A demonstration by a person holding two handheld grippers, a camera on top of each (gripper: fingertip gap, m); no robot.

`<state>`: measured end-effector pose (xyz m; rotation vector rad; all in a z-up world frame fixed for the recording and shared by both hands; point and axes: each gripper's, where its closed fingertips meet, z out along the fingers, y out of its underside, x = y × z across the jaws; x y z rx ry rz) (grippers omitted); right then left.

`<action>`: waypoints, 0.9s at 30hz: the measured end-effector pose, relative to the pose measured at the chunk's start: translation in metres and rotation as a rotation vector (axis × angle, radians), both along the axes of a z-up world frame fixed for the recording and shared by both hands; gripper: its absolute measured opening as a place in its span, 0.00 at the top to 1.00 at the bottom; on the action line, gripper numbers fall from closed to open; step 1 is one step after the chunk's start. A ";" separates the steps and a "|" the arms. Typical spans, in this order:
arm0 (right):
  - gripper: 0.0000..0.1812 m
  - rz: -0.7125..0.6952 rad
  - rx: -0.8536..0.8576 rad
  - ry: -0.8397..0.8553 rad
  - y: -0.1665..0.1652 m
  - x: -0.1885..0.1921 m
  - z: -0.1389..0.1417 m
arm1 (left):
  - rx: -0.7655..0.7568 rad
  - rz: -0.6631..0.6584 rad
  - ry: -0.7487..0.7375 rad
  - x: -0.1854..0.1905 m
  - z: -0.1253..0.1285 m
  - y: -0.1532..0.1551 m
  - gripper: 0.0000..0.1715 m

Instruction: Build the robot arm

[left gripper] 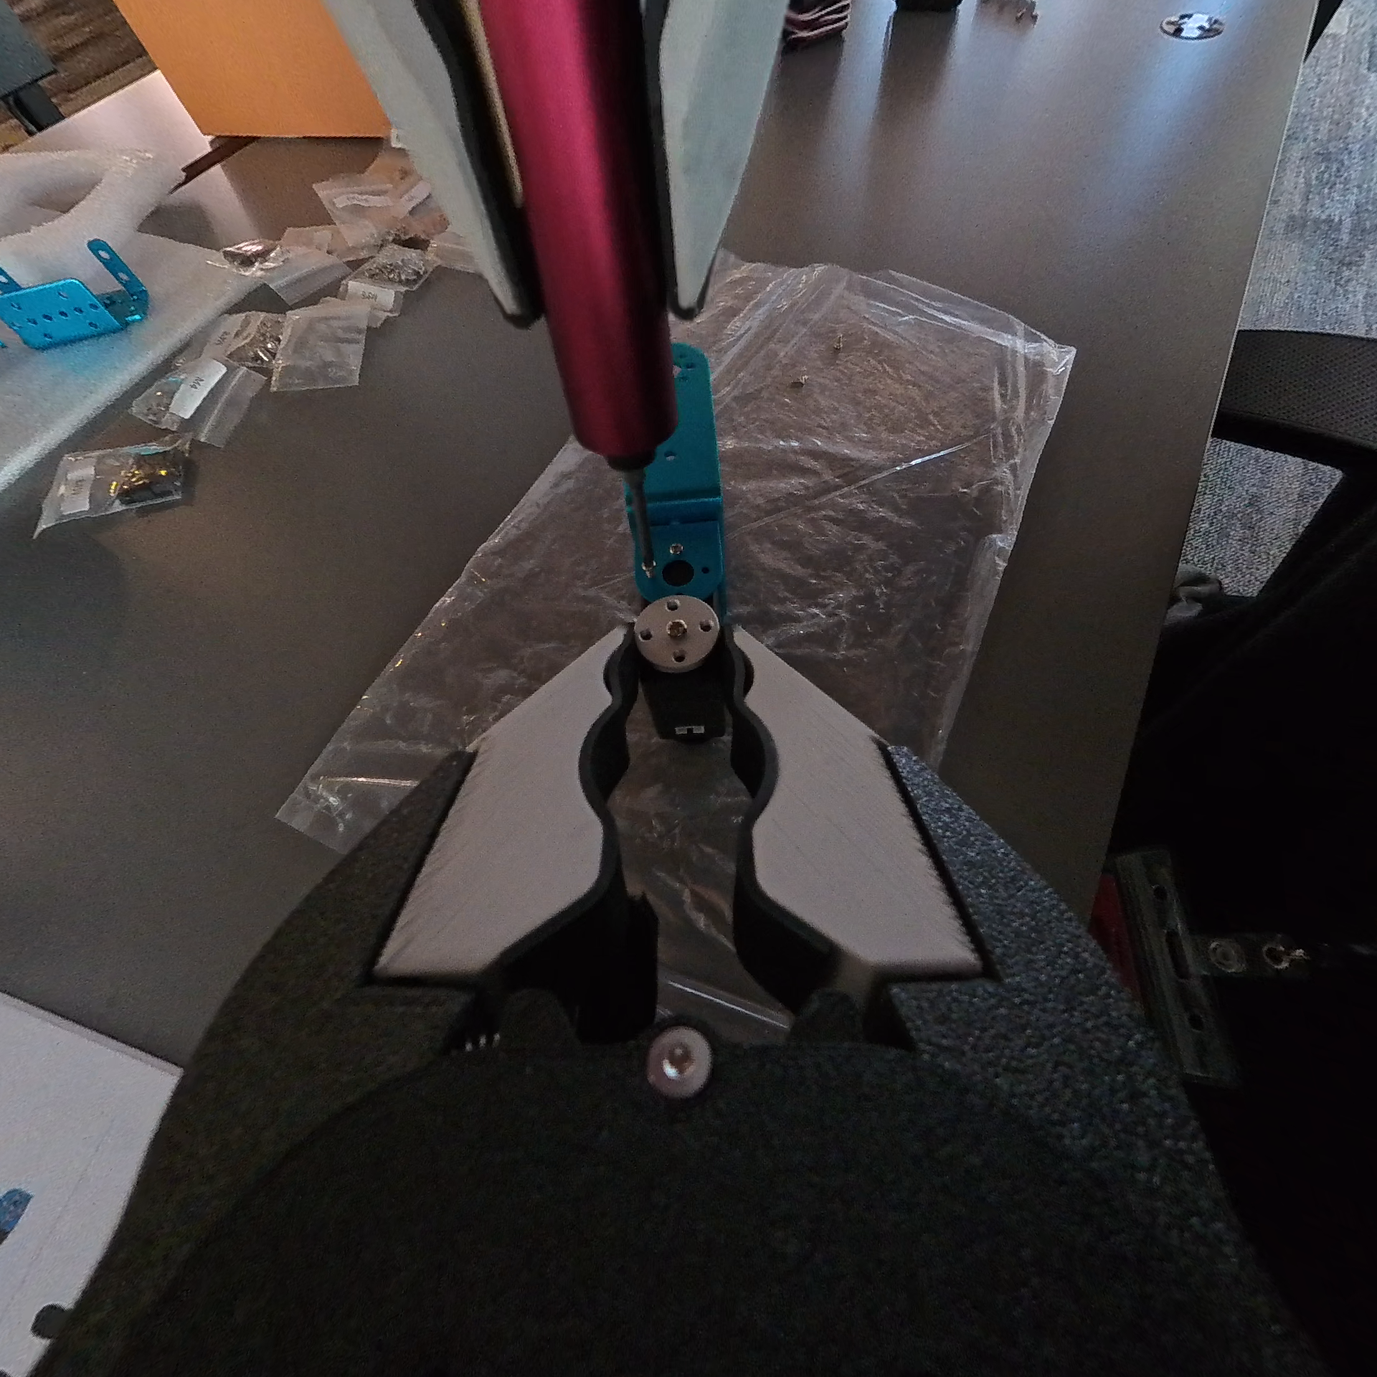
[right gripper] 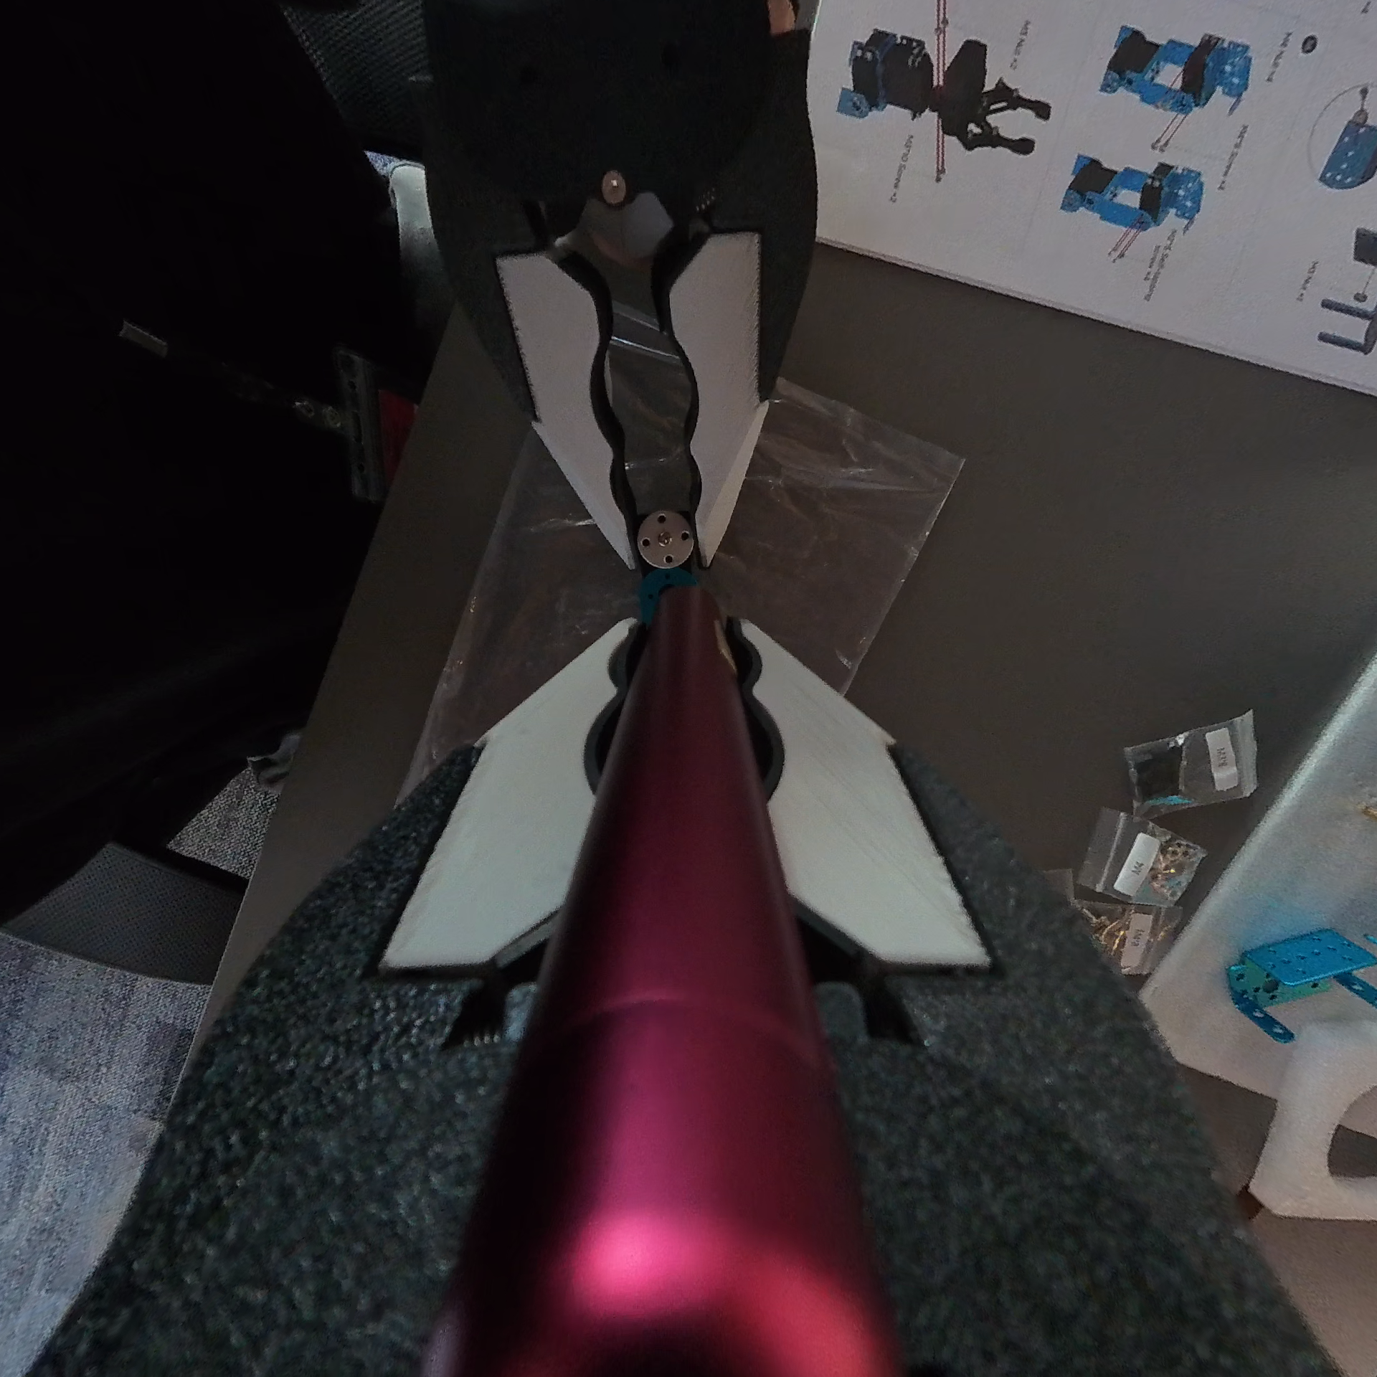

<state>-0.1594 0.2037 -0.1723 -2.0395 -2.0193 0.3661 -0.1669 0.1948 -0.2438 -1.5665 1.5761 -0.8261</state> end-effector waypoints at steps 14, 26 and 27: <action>0.87 -0.002 0.021 0.051 0.004 -0.004 0.002 | 0.000 -0.002 0.001 0.000 0.000 -0.001 0.88; 0.89 0.020 0.000 0.116 0.003 -0.008 0.002 | -0.005 -0.002 0.001 0.000 0.000 -0.001 0.88; 0.89 0.019 -0.004 0.120 0.004 -0.008 0.002 | -0.005 -0.001 0.001 0.000 0.000 -0.001 0.88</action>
